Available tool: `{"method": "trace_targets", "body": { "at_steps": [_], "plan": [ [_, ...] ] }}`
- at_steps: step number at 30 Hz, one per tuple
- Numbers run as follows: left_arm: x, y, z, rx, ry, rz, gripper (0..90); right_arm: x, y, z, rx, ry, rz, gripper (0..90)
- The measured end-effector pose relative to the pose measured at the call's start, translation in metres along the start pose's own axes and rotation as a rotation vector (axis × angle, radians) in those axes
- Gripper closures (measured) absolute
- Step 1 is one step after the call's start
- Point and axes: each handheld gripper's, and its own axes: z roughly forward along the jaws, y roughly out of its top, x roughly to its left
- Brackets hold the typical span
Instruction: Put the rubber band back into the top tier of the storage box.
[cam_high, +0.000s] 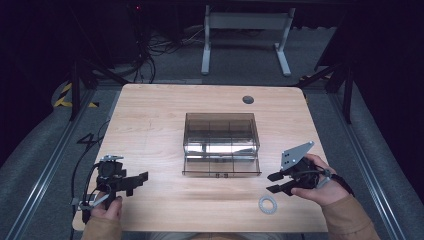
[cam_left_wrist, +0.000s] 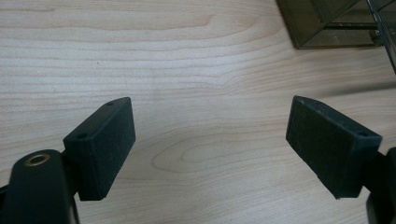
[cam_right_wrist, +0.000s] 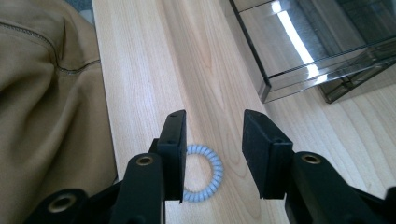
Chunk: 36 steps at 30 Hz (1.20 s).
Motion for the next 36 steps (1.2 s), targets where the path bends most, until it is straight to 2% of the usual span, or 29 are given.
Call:
{"method": "trace_targets", "body": {
  "at_steps": [12, 17, 21, 22, 30, 36],
  "plan": [
    [0.0, 0.0, 0.0, 0.002, -0.003, 0.004, 16.3, -0.001, -0.006, 0.024, 0.069, 0.023, 0.012, 61.2],
    [0.0, 0.0, 0.0, 0.003, -0.005, 0.005, 16.3, -0.003, -0.01, 0.036, 0.115, 0.016, 0.014, 61.8],
    [0.0, 0.0, 0.0, 0.002, -0.006, 0.003, 16.3, -0.006, -0.015, 0.043, 0.16, -0.012, 0.023, 63.7],
    [0.0, 0.0, 0.0, 0.003, -0.006, 0.003, 16.3, -0.007, -0.018, 0.047, 0.165, 0.001, 0.026, 64.3],
    [0.0, 0.0, 0.0, 0.003, -0.006, 0.003, 16.3, -0.007, -0.021, 0.054, 0.191, 0.005, 0.025, 65.3],
    [0.0, 0.0, 0.0, 0.002, -0.006, 0.004, 16.3, -0.006, -0.023, 0.06, 0.251, 0.002, 0.031, 67.6]
  ]
}}
